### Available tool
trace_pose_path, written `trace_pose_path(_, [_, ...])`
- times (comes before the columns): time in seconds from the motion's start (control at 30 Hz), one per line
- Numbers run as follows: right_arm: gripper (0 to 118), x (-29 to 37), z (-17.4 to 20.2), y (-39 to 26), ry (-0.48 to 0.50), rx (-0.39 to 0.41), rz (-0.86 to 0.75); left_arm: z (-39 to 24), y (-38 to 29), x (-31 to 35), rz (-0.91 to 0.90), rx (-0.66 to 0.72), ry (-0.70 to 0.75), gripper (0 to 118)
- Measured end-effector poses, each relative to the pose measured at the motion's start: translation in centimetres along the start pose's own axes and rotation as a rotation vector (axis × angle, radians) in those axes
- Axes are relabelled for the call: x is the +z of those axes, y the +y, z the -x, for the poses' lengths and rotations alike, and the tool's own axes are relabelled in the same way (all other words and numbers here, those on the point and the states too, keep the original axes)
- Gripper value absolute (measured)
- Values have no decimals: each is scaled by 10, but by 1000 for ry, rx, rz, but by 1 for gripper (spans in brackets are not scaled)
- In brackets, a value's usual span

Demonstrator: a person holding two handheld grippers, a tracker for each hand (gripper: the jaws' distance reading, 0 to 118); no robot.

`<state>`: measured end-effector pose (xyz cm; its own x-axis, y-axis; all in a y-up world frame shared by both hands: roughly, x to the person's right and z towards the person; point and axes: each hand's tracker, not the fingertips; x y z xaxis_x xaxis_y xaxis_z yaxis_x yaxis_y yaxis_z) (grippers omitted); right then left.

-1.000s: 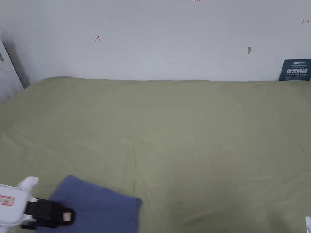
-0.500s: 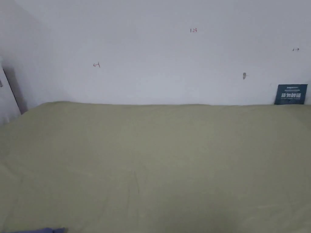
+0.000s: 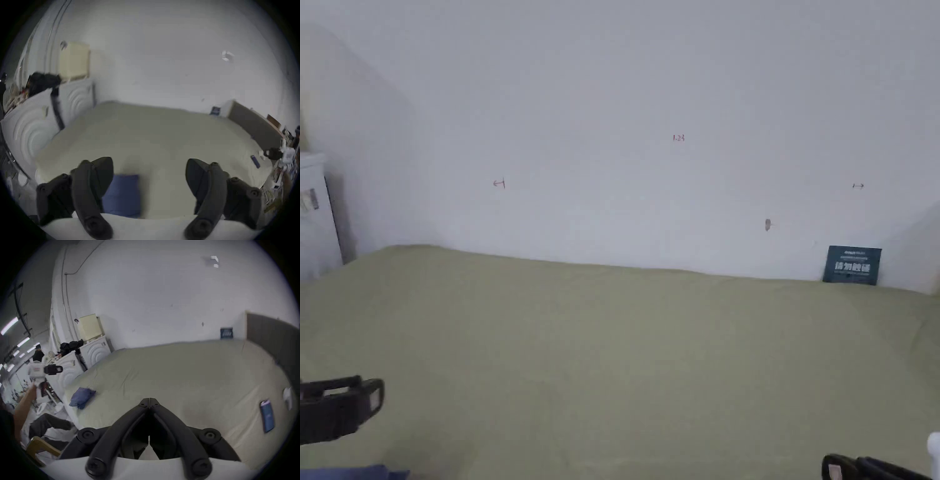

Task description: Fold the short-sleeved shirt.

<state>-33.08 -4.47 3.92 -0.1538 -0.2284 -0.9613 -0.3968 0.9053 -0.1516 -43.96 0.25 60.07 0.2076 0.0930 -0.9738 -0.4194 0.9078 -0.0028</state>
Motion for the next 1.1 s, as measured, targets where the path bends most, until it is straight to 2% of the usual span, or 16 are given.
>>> trace_pose_path(0.03, [0,6,7,7,-32,13,-36,-26,0,4,-49,-20,-32,47])
trace_pose_path(0.07, [0,11,13,13,-74,41,-68,-48,0,5,-79,-38,-78,12])
trace_pose_path(0.1, [0,15,18,18,-113,67,-108,-72,-2,7,-108,-53,-79,7])
trace_pose_path(0.13, [0,19,22,21,-147,79,-137,-64,-7,-10,-123,-76,-77,7])
trace_pose_path(0.2, [0,19,18,24,-208,86,-196,-99,-12,-8,-206,-137,22,7])
trace_pose_path(0.3, [0,18,22,28,-367,121,-223,-136,-15,-1,-303,-152,72,0])
trace_pose_path(0.47, [0,12,27,23,-516,216,-277,-156,-14,-7,-286,-108,97,0])
trace_pose_path(0.53, [0,8,24,22,-556,199,-275,-159,-13,-12,-284,-95,100,0])
trace_pose_path(0.6, [0,8,21,23,-535,151,-269,-156,-14,-15,-274,-64,96,0])
trace_pose_path(0.67, [0,5,21,23,-548,156,-268,-161,-16,-13,-275,-53,89,0])
trace_pose_path(0.73, [0,6,22,24,-564,201,-277,-162,-19,-15,-268,-52,93,0])
trace_pose_path(0.8, [0,4,19,23,-518,194,-285,-164,-21,-18,-262,-61,92,0])
trace_pose_path(1.0, [2,-4,19,13,-534,179,-254,-156,-28,-36,-250,-36,85,3])
trace_pose_path(1.03, [4,-4,19,13,-536,182,-246,-155,-28,-37,-250,-42,88,9])
trace_pose_path(1.07, [13,-3,19,13,-535,180,-241,-159,-27,-32,-249,-46,86,29])
trace_pose_path(1.1, [31,-2,21,14,-533,177,-239,-159,-27,-31,-248,-43,80,57])
